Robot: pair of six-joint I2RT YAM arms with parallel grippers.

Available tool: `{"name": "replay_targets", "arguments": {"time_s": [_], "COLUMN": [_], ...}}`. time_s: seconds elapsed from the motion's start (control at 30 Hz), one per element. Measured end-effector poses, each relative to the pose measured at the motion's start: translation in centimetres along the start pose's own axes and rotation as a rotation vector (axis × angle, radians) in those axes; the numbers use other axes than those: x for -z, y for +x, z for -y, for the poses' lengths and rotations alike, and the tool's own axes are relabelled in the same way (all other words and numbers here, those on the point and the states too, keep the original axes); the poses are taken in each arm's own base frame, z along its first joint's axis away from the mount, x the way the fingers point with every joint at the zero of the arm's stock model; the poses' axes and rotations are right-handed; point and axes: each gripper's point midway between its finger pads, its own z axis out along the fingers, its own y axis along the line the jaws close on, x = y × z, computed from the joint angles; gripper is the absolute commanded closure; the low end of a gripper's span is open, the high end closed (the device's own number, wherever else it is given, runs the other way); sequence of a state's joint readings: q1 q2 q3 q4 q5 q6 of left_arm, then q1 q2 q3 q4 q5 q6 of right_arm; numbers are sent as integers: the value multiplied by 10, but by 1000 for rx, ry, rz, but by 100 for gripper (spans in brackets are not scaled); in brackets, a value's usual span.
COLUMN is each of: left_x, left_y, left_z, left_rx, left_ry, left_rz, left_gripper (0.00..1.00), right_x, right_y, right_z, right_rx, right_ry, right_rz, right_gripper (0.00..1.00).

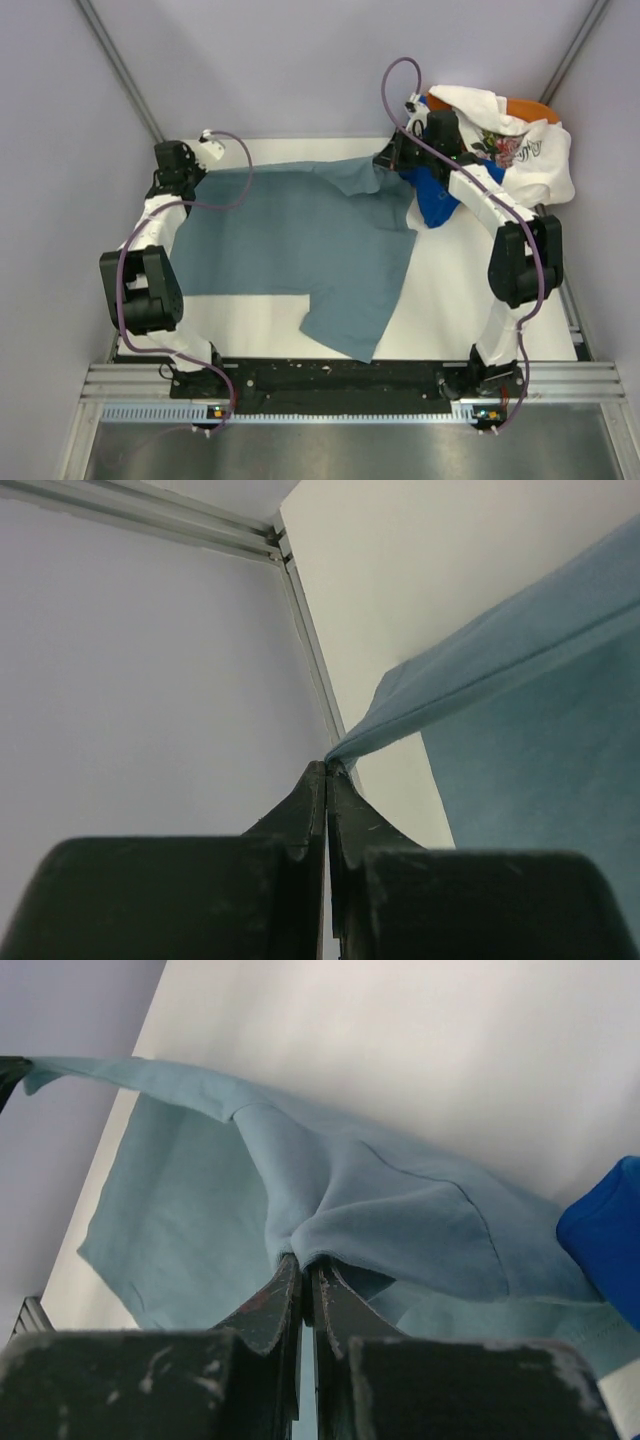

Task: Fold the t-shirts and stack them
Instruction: Flatten out the tshirt, then fold the flattened tshirt in 1/3 of the way

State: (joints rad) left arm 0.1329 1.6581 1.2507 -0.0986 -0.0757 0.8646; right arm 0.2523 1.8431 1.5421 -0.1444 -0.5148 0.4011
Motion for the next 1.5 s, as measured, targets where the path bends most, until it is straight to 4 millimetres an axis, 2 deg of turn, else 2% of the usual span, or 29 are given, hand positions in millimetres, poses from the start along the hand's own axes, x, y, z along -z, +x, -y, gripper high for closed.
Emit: {"name": "replay_targets", "arguments": {"time_s": [0.17,0.37,0.6,0.8,0.83,0.93,1.0,1.03,1.1,1.17,1.27,1.33,1.37,1.43,1.5], "left_x": [-3,-7,-12,-18,-17,-15,-17,-17,-17,-14,-3,11,21,47,79], "left_y": [-2,17,25,48,54,69,75,77,79,72,45,7,-18,-70,-114], "left_z": [-6,13,16,43,50,67,72,73,77,85,101,117,129,162,206], "left_rx": [-46,-123,-176,-223,-232,-255,-264,-266,-252,-239,-239,-263,-285,-331,-371], "left_ry": [-37,0,7,101,119,171,189,191,208,239,285,311,328,389,497], "left_rz": [27,-4,-34,-94,-106,-141,-160,-163,-173,-150,-82,6,68,212,359], "left_gripper": [100,100,100,100,95,50,30,24,20,22,37,46,48,48,48], "right_x": [3,16,18,16,15,14,14,14,14,14,10,8,7,4,-1], "right_y": [12,39,59,67,68,73,77,80,83,88,92,95,97,101,104], "right_z": [3,3,5,0,-1,-3,-2,-2,-1,-2,-2,2,6,13,21], "right_rx": [-4,-40,-88,-95,-95,-95,-100,-103,-107,-110,-111,-118,-124,-135,-151], "right_ry": [9,14,8,0,-2,-5,-3,-1,2,2,7,30,47,76,108], "right_rz": [-36,-93,-145,-167,-171,-181,-190,-195,-204,-216,-224,-229,-232,-236,-243], "right_gripper": [100,100,100,100,100,100,100,100,100,100,100,100,100,100,100]}}
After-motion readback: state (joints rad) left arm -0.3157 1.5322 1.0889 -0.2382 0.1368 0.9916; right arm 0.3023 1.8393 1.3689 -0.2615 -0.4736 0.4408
